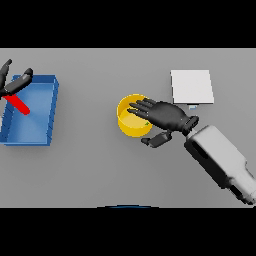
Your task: Pick up the red beaker and tilt it to pour out 1 green nut into yellow bowl. Pick up the yellow bowl and place it on the metallic measuring scale.
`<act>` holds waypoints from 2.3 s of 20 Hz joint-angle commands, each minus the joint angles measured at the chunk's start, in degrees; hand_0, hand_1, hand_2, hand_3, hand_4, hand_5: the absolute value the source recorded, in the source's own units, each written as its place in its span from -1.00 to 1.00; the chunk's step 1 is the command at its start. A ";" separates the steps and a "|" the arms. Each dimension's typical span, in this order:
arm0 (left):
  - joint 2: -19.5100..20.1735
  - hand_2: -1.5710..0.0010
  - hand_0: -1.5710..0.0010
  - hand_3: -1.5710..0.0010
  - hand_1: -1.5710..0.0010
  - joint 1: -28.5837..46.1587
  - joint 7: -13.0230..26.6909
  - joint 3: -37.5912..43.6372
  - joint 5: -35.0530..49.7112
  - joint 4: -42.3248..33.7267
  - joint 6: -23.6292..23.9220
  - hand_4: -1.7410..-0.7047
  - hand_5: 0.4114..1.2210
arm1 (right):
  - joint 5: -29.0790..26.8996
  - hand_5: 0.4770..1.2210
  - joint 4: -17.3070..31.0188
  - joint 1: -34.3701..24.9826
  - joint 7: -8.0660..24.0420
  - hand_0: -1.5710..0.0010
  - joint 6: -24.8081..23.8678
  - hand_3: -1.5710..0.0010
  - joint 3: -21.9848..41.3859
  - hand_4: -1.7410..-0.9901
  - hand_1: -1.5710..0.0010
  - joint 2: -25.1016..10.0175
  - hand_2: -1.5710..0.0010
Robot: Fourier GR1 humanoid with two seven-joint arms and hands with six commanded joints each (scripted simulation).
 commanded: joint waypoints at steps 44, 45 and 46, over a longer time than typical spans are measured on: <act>0.50 1.00 1.00 1.00 1.00 -1.19 -1.85 0.31 0.26 1.88 -1.29 0.82 -0.28 | -2.28 0.99 -0.88 -9.70 5.56 -0.99 15.29 -0.50 1.72 -1.00 -0.99 -4.61 -0.92; 0.47 1.00 1.00 1.00 1.00 -1.18 -1.79 0.24 0.11 1.99 -1.18 0.82 -0.28 | -2.90 1.00 -1.27 -9.54 6.27 -0.93 15.69 -0.50 0.61 -1.00 -1.00 -5.12 -0.93; 0.75 1.00 1.00 1.00 1.00 -0.50 -1.83 0.64 0.63 1.51 -1.41 0.81 -0.28 | -2.76 1.00 -0.75 -10.08 6.49 -0.95 15.77 -0.50 -0.07 -1.00 -1.00 -6.17 -0.93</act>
